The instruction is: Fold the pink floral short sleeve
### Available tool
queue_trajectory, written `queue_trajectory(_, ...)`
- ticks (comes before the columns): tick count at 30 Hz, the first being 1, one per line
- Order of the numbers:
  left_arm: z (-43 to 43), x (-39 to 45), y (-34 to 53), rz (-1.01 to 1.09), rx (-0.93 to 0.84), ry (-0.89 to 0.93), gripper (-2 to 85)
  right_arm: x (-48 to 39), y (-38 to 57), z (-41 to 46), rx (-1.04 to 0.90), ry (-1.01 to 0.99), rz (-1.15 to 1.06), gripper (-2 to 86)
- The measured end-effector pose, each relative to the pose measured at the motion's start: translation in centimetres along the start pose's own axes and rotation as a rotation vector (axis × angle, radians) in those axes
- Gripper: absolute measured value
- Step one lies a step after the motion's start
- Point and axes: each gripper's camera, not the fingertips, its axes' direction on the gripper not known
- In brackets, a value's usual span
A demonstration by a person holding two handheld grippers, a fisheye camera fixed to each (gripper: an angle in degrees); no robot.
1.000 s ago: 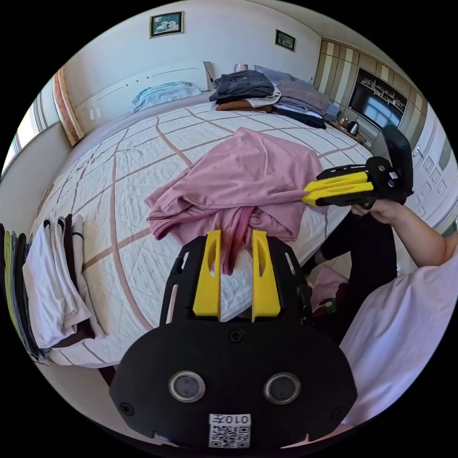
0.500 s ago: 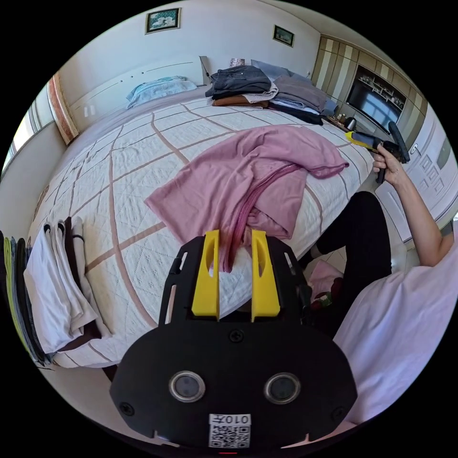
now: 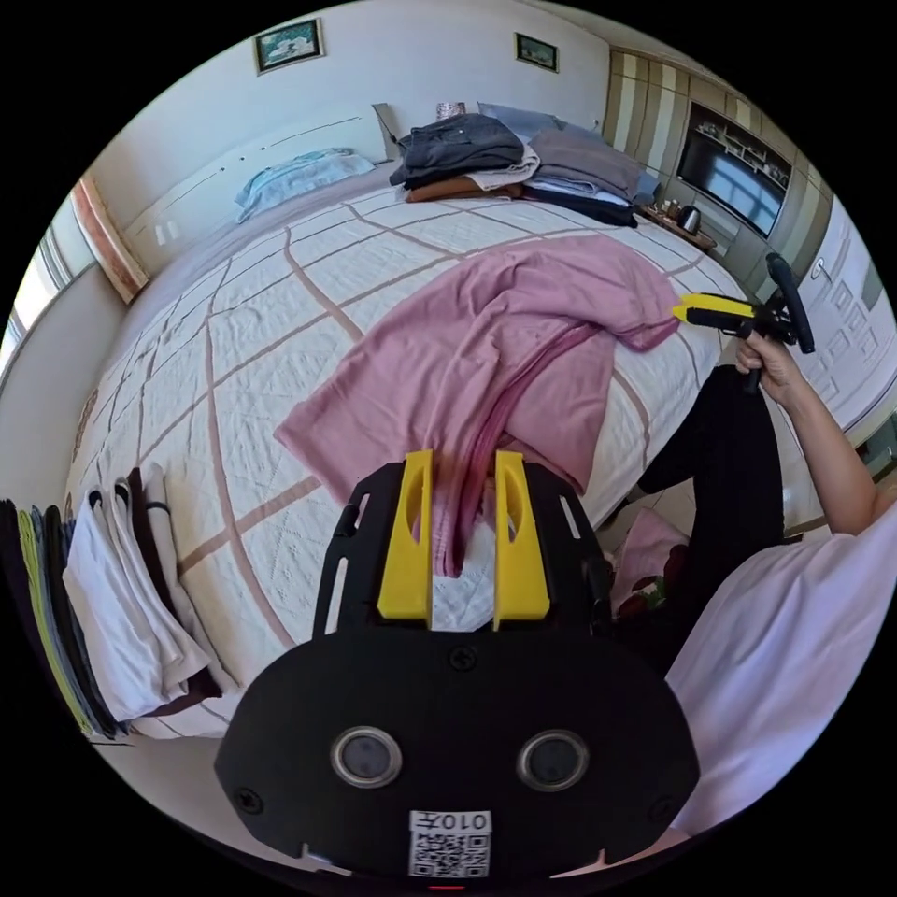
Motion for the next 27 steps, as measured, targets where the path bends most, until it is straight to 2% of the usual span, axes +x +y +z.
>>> queue_trajectory(5,-1.9,-1.8,1.2,-0.048,0.083,0.167,6.3,-0.6,1.3,-2.4,0.020,-0.036,-0.015,3.0)
queue_trajectory(9,-3.3,-2.3,0.8,-0.039,0.092,0.195,6.1,-0.5,1.1,-8.5,0.212,-0.173,-0.081,2.5)
queue_trajectory(13,-5.1,-2.1,-1.4,0.071,0.024,0.340,6.5,-0.5,-1.0,-13.1,0.314,-0.161,-0.143,2.6)
queue_trajectory(18,-4.8,-0.9,-1.9,0.094,-0.049,0.267,8.7,-3.4,-1.8,-19.0,0.584,-0.202,-0.233,3.0)
queue_trajectory(23,-5.3,4.5,-1.7,0.176,-0.023,0.094,10.4,-5.7,0.4,-19.8,0.642,-0.184,-0.229,3.4)
queue_trajectory(27,-6.9,6.8,-2.0,0.148,0.057,-0.020,9.3,-5.8,2.8,-21.3,0.656,-0.188,-0.229,3.6)
